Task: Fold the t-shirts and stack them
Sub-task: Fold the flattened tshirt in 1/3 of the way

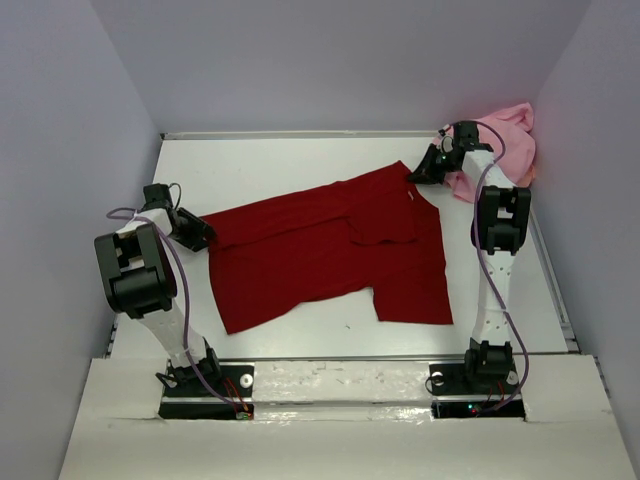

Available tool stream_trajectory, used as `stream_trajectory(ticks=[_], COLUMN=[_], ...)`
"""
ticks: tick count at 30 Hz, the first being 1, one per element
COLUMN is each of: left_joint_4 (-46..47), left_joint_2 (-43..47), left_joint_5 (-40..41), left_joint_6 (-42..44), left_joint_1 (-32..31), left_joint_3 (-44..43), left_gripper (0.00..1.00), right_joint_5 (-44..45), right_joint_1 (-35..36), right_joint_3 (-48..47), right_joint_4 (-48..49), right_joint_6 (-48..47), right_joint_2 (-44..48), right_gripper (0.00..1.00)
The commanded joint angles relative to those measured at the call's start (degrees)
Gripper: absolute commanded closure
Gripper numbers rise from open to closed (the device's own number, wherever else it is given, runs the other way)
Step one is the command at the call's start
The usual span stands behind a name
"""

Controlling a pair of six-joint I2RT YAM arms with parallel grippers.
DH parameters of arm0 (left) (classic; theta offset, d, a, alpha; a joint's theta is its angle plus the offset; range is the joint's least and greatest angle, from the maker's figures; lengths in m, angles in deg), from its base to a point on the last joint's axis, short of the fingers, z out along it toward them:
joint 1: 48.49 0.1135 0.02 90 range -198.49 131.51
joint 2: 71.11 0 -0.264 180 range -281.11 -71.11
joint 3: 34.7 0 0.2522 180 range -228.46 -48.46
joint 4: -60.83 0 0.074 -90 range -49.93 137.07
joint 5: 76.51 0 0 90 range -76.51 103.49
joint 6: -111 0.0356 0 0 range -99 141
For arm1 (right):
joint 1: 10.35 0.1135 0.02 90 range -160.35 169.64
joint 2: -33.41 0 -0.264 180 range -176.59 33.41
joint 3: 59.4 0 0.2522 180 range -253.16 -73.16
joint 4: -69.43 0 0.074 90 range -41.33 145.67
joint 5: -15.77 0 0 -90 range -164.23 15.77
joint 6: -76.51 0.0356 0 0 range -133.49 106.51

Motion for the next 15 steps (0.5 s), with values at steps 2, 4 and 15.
stream_trajectory(ticks=[2, 4, 15], left_joint_4=[-3.82, -3.82, -5.23], left_joint_2=[-2.31, -2.66, -6.08], left_joint_5=[3.65, 3.56, 3.74], left_joint_6=[2.36, 2.53, 4.46], left_joint_1=[0.19, 0.27, 0.27], left_joint_3=[-0.39, -0.48, -4.08], left_gripper=[0.64, 0.78, 0.88], right_joint_5=[0.41, 0.59, 4.10], right_joint_1=[-0.03, -0.03, -0.03], right_joint_3=[-1.51, -1.77, -1.42], right_joint_4=[0.15, -0.03, -0.82], right_joint_6=[-0.61, -0.87, -0.87], right_joint_2=[-0.19, -0.19, 0.34], right_gripper=[0.88, 0.89, 0.97])
